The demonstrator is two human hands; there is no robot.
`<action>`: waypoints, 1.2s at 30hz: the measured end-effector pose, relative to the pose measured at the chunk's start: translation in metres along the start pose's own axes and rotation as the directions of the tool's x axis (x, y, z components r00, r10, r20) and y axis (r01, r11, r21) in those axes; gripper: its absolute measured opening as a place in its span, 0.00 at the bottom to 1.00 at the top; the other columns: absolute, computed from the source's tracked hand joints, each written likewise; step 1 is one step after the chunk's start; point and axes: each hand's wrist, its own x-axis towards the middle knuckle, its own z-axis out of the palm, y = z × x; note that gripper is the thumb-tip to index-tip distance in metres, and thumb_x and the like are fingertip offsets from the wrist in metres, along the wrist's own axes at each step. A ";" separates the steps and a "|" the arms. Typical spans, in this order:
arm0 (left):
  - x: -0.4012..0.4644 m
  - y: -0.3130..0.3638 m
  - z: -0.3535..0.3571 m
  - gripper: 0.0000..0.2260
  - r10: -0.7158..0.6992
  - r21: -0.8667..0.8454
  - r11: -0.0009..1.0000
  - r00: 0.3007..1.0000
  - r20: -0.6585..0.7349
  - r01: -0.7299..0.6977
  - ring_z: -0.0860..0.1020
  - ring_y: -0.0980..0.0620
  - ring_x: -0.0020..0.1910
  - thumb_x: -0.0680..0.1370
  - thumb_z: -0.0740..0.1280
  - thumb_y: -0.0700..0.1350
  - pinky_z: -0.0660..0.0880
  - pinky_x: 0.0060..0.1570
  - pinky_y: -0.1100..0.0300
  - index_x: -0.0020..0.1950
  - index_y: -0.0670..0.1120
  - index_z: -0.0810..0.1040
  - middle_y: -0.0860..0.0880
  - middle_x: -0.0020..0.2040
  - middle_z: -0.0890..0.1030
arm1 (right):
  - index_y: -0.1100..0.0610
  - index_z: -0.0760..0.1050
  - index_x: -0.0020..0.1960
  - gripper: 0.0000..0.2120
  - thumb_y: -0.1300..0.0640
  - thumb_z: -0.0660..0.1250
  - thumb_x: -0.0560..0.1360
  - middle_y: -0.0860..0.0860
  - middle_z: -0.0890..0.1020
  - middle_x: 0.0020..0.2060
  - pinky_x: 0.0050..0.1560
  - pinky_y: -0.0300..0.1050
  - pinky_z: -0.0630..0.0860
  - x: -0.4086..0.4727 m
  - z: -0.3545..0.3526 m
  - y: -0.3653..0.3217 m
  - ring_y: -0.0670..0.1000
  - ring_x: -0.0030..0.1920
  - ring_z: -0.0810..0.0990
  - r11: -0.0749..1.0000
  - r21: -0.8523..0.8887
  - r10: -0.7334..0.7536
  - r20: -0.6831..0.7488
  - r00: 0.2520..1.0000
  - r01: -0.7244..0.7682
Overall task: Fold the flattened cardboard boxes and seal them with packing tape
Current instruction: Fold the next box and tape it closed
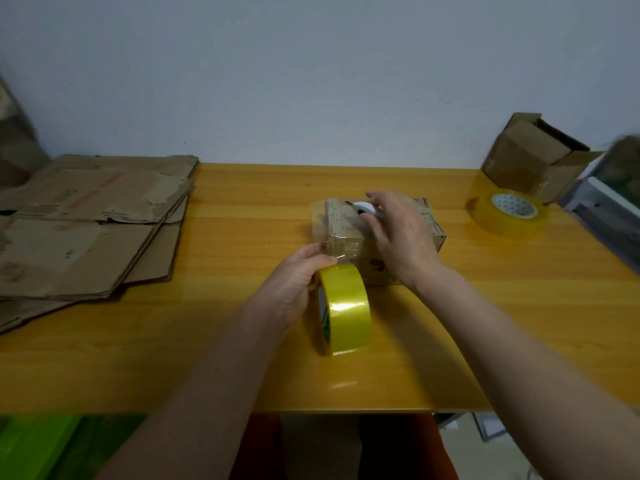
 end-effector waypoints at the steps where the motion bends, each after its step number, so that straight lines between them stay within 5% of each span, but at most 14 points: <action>1: 0.000 0.000 0.000 0.19 -0.001 -0.001 1.000 1.000 0.000 0.001 0.79 0.44 0.57 0.75 0.69 0.36 0.74 0.61 0.49 0.65 0.46 0.74 0.42 0.57 0.82 | 0.59 0.75 0.56 0.10 0.55 0.64 0.79 0.54 0.80 0.51 0.48 0.41 0.68 -0.006 -0.005 -0.006 0.53 0.51 0.76 1.000 0.018 -0.016 -0.007 1.000 0.017; 6: 0.003 -0.003 0.003 0.19 0.028 -0.051 0.998 1.000 -0.009 -0.029 0.77 0.40 0.61 0.75 0.68 0.35 0.74 0.62 0.48 0.66 0.42 0.74 0.38 0.59 0.80 | 0.59 0.78 0.53 0.08 0.56 0.68 0.76 0.53 0.82 0.49 0.49 0.52 0.75 -0.033 -0.016 -0.020 0.54 0.48 0.79 0.997 0.059 -0.059 0.176 0.983 0.049; 11: -0.002 -0.005 0.004 0.28 0.009 -0.054 0.999 0.999 0.031 -0.008 0.78 0.42 0.56 0.68 0.73 0.36 0.75 0.52 0.52 0.66 0.36 0.71 0.36 0.60 0.79 | 0.60 0.77 0.54 0.09 0.58 0.68 0.76 0.55 0.83 0.48 0.49 0.53 0.75 -0.024 -0.016 -0.015 0.56 0.48 0.80 0.996 0.025 -0.085 0.233 0.969 0.081; 14: -0.003 -0.007 0.003 0.22 0.023 -0.024 0.999 1.000 -0.007 -0.023 0.78 0.45 0.49 0.70 0.73 0.36 0.75 0.51 0.52 0.62 0.32 0.72 0.38 0.51 0.80 | 0.62 0.76 0.52 0.07 0.59 0.67 0.77 0.55 0.82 0.44 0.45 0.50 0.72 -0.021 -0.021 -0.014 0.56 0.45 0.79 0.993 0.007 -0.118 0.259 0.959 0.120; 18: -0.003 -0.007 0.006 0.19 -0.007 -0.014 1.000 1.000 -0.024 0.007 0.78 0.42 0.52 0.73 0.71 0.38 0.73 0.61 0.47 0.61 0.32 0.76 0.34 0.55 0.79 | 0.62 0.72 0.48 0.05 0.60 0.66 0.77 0.56 0.79 0.42 0.40 0.53 0.71 -0.017 -0.022 -0.019 0.58 0.41 0.77 0.973 -0.064 -0.192 0.308 0.932 0.221; 22: -0.003 -0.008 0.009 0.12 -0.015 -0.016 1.000 0.999 -0.037 0.014 0.77 0.43 0.48 0.75 0.68 0.38 0.73 0.57 0.46 0.57 0.34 0.78 0.37 0.49 0.79 | 0.60 0.70 0.46 0.05 0.60 0.65 0.77 0.57 0.78 0.42 0.38 0.52 0.70 -0.013 -0.021 -0.025 0.60 0.42 0.76 0.951 -0.130 -0.222 0.349 0.910 0.282; 29: 0.001 -0.009 0.009 0.15 -0.006 -0.016 1.000 0.996 -0.084 0.005 0.77 0.34 0.59 0.73 0.71 0.40 0.70 0.65 0.38 0.57 0.34 0.80 0.32 0.58 0.79 | 0.59 0.70 0.53 0.04 0.63 0.61 0.78 0.56 0.78 0.48 0.39 0.45 0.60 -0.011 -0.015 -0.027 0.59 0.48 0.77 0.875 -0.309 -0.227 0.417 0.880 0.372; 36: 0.002 -0.008 0.005 0.03 -0.013 0.079 0.997 0.996 -0.091 0.021 0.78 0.44 0.47 0.74 0.70 0.40 0.72 0.61 0.46 0.45 0.42 0.82 0.43 0.42 0.82 | 0.58 0.73 0.52 0.08 0.67 0.65 0.75 0.54 0.79 0.49 0.41 0.47 0.74 -0.011 -0.020 -0.012 0.54 0.46 0.78 0.874 -0.296 -0.253 0.400 0.881 0.385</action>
